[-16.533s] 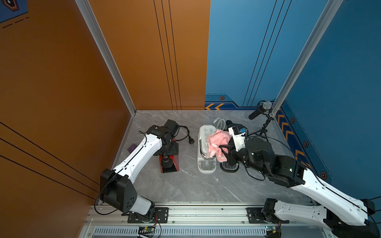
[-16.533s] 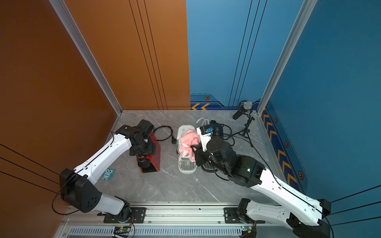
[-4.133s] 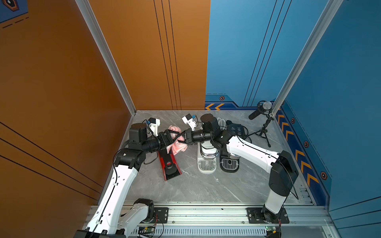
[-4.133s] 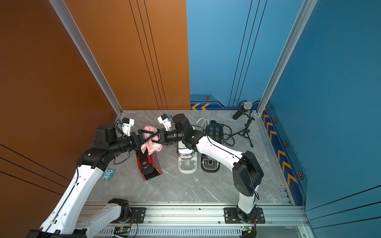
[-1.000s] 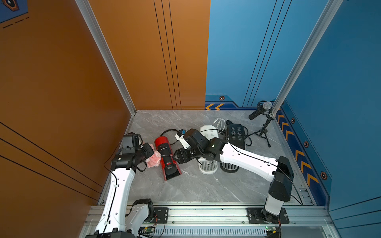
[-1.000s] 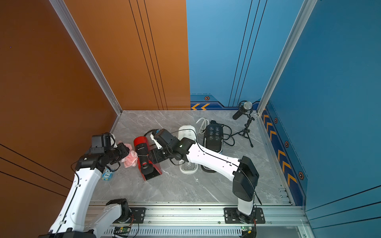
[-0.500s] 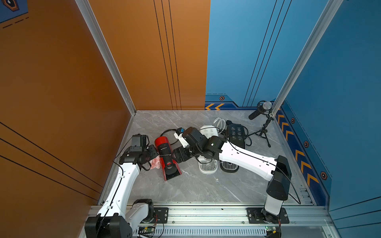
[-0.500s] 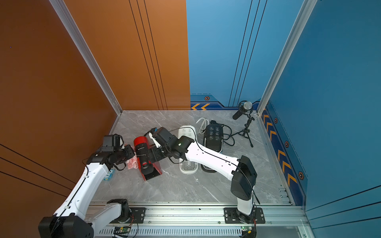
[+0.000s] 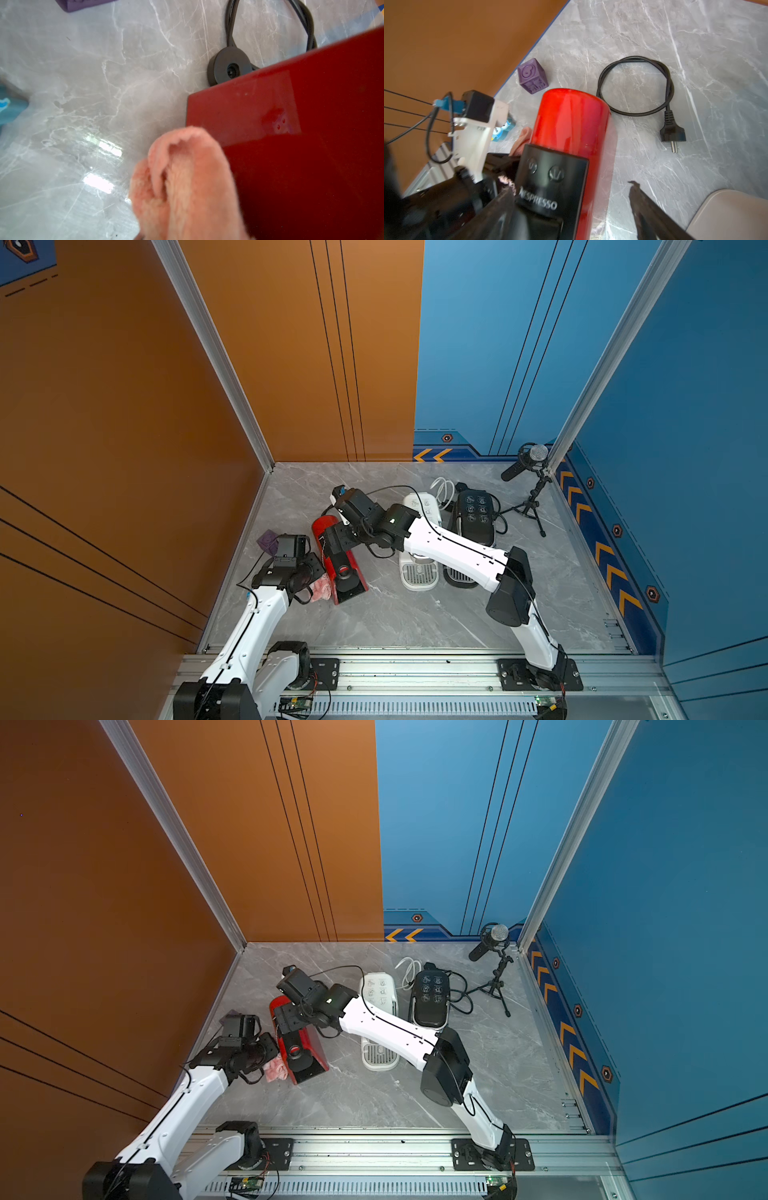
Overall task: Wipe the surface of a coffee machine
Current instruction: Wipe the dirt from the surface of the coffee machine.
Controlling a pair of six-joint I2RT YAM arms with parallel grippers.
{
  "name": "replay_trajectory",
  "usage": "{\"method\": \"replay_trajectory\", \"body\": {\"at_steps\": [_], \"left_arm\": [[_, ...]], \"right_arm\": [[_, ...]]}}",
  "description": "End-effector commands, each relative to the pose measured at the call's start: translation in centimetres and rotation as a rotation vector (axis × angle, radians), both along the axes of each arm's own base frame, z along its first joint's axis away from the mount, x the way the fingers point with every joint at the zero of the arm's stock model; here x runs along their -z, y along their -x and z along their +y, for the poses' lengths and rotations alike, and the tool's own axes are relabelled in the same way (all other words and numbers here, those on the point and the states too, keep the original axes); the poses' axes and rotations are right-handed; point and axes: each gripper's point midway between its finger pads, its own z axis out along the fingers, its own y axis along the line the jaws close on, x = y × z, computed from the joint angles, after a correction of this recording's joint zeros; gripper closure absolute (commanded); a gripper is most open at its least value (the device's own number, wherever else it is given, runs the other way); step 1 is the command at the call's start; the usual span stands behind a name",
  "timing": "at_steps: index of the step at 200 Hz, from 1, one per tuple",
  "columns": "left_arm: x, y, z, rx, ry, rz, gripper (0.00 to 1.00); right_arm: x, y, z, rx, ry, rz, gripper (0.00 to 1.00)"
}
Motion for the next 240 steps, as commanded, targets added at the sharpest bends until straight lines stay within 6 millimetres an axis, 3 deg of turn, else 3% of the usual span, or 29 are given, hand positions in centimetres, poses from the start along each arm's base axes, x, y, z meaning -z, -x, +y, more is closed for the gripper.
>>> {"method": "replay_trajectory", "body": {"at_steps": [1, 40, 70, 131, 174, 240], "left_arm": [[0.1, -0.4, -0.1, -0.023, 0.008, -0.039, 1.00], [1.1, -0.7, -0.6, -0.012, 0.031, -0.037, 1.00], [1.4, -1.6, -1.0, -0.006, 0.051, -0.058, 1.00], [1.0, -3.7, -2.2, 0.042, 0.081, -0.129, 1.00], [0.9, -5.9, -3.9, 0.101, 0.103, -0.185, 1.00], [-0.6, -8.2, -6.1, 0.198, 0.067, -0.235, 1.00]], "right_arm": [[1.2, -0.4, -0.8, 0.060, 0.095, -0.032, 0.11], [2.4, 0.2, 0.5, 0.036, 0.120, -0.040, 0.07], [4.2, -0.8, -0.1, 0.081, 0.206, -0.077, 0.08], [7.2, 0.1, 0.2, 0.043, 0.264, -0.019, 0.26], [7.5, 1.1, -0.5, 0.029, 0.299, -0.022, 0.30], [7.6, 0.6, -3.0, 0.073, 0.344, -0.021, 0.33]]}}
